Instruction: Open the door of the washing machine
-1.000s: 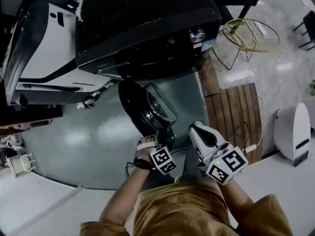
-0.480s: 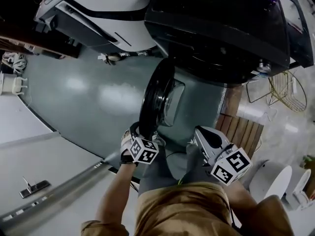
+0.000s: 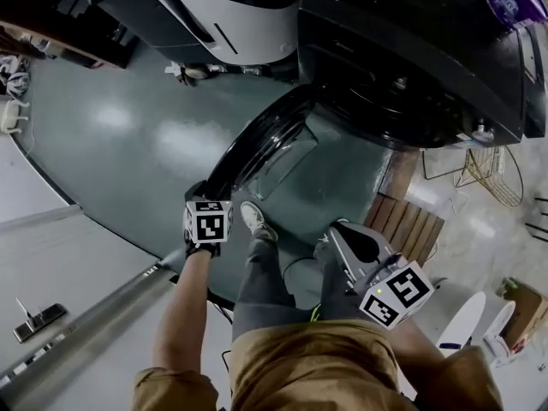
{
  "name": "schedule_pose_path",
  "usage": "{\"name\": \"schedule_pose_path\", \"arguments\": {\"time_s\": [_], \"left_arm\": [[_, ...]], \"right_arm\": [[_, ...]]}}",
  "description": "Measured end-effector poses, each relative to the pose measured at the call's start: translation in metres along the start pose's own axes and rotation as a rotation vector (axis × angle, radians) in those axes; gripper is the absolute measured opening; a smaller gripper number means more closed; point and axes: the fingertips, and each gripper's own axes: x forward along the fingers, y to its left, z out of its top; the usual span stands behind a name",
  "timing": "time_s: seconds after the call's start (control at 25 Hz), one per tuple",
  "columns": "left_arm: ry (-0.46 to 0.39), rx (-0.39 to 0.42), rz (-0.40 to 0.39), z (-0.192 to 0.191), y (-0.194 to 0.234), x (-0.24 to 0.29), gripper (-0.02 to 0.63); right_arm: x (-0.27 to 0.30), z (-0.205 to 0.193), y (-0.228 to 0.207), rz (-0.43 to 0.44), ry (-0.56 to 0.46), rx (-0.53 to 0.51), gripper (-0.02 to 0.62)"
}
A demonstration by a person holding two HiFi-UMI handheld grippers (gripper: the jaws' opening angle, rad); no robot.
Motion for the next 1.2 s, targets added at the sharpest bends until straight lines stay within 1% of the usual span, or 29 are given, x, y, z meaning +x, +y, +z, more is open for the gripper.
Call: {"name": "schedule_pose_path", "arguments": {"time_s": [0.12, 0.16, 0.36, 0.44, 0.52, 0.6, 0.72, 0.76, 0.84, 1.0, 1.2], "left_arm": [[-0.013, -0.021, 0.01, 0.016, 0.025, 0.014, 0.299], [-0.012, -0.016, 0.009, 0.021, 0.033, 0.019, 0.312], [-0.035, 0.082, 0.025, 0.052, 0.067, 0.038, 0.324], [-0.048, 0.101, 0.03, 0.061, 0.079, 0.044, 0.329], [-0.048, 0.082, 0.035, 0.067, 0.09, 0.049, 0.333], [-0.056, 0.045, 0.045, 0.072, 0.106, 0.057, 0.337], [-0.056, -0.047, 0.037, 0.08, 0.122, 0.067, 0.334], [-0.054, -0.078, 0.028, 0.084, 0.124, 0.07, 0.315], [-0.054, -0.11, 0.022, 0.093, 0.129, 0.074, 0.313], [-0.04, -0.1, 0.049, 0.107, 0.143, 0.08, 0.311], [-0.042, -0.07, 0.047, 0.129, 0.153, 0.094, 0.296]], "right_arm": [[0.015, -0.002, 0.011, 0.001, 0.016, -0.008, 0.005], [0.019, -0.002, 0.012, 0.0, 0.02, -0.011, 0.005], [0.04, -0.002, 0.01, -0.018, 0.03, -0.017, 0.005], [0.046, -0.002, 0.009, -0.033, 0.031, -0.008, 0.005], [0.052, 0.0, 0.007, -0.048, 0.029, 0.001, 0.005], [0.061, 0.002, 0.005, -0.059, 0.022, 0.006, 0.005], [0.072, 0.005, 0.006, -0.067, 0.01, 0.013, 0.005], [0.075, 0.006, 0.008, -0.068, 0.008, 0.014, 0.005], [0.081, 0.007, 0.011, -0.073, 0.006, 0.016, 0.005], [0.091, 0.009, 0.018, -0.081, 0.001, 0.018, 0.005], [0.101, 0.01, 0.022, -0.091, -0.001, 0.013, 0.005]]}}
